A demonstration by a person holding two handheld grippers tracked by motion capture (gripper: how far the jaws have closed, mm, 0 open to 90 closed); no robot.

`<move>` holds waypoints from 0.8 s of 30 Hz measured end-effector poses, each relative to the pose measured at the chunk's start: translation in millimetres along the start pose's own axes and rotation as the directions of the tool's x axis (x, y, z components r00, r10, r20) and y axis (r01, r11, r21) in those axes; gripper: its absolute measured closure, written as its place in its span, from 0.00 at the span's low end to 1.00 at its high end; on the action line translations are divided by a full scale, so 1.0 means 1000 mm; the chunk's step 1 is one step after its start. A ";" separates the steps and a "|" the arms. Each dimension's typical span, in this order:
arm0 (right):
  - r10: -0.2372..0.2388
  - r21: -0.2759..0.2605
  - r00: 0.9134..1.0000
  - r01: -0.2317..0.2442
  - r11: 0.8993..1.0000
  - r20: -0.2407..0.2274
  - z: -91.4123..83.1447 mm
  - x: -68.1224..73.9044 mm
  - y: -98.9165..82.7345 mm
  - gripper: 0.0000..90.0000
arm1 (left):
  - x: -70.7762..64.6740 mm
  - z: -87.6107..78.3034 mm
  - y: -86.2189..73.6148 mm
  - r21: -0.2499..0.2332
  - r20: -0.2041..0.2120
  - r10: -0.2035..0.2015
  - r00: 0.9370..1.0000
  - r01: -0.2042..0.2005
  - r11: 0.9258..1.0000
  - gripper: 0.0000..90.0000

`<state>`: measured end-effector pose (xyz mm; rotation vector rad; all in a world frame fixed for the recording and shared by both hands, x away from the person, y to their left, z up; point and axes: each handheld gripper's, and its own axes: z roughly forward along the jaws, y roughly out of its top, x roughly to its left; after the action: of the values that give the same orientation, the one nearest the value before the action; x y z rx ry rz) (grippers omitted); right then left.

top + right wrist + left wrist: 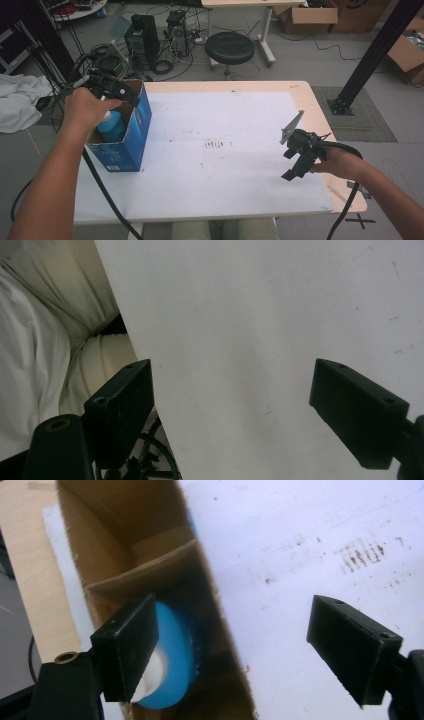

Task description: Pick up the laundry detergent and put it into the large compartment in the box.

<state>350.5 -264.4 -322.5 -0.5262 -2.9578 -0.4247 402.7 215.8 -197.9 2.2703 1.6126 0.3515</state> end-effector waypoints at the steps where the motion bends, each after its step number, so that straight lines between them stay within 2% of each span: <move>1: -0.001 0.000 1.000 0.001 1.000 0.000 0.000 0.000 0.000 0.20 | -0.002 0.000 0.001 -0.003 0.003 0.011 1.000 -0.011 1.000 0.23; 6: -0.001 -0.002 1.000 0.001 1.000 0.003 0.000 0.000 0.000 0.20 | -0.014 0.001 0.006 -0.024 0.029 0.068 0.997 -0.067 0.997 0.23; 14: 0.002 0.000 1.000 -0.002 1.000 0.004 -0.001 0.001 0.001 0.20 | -0.039 0.003 0.022 -0.021 0.045 0.164 0.985 -0.163 0.986 0.21; 18: 0.003 0.000 1.000 -0.003 1.000 0.005 -0.002 0.001 0.001 0.20 | -0.053 0.003 0.032 -0.029 0.052 0.212 0.976 -0.211 0.977 0.21; 24: 0.007 -0.001 1.000 -0.007 1.000 0.005 -0.003 0.001 0.000 0.20 | -0.073 0.006 0.048 -0.043 0.074 0.288 0.955 -0.285 0.958 0.21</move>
<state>349.8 -265.1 -319.9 -0.5390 -2.9598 -0.4247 422.4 131.6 -184.4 2.4637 1.2304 0.3481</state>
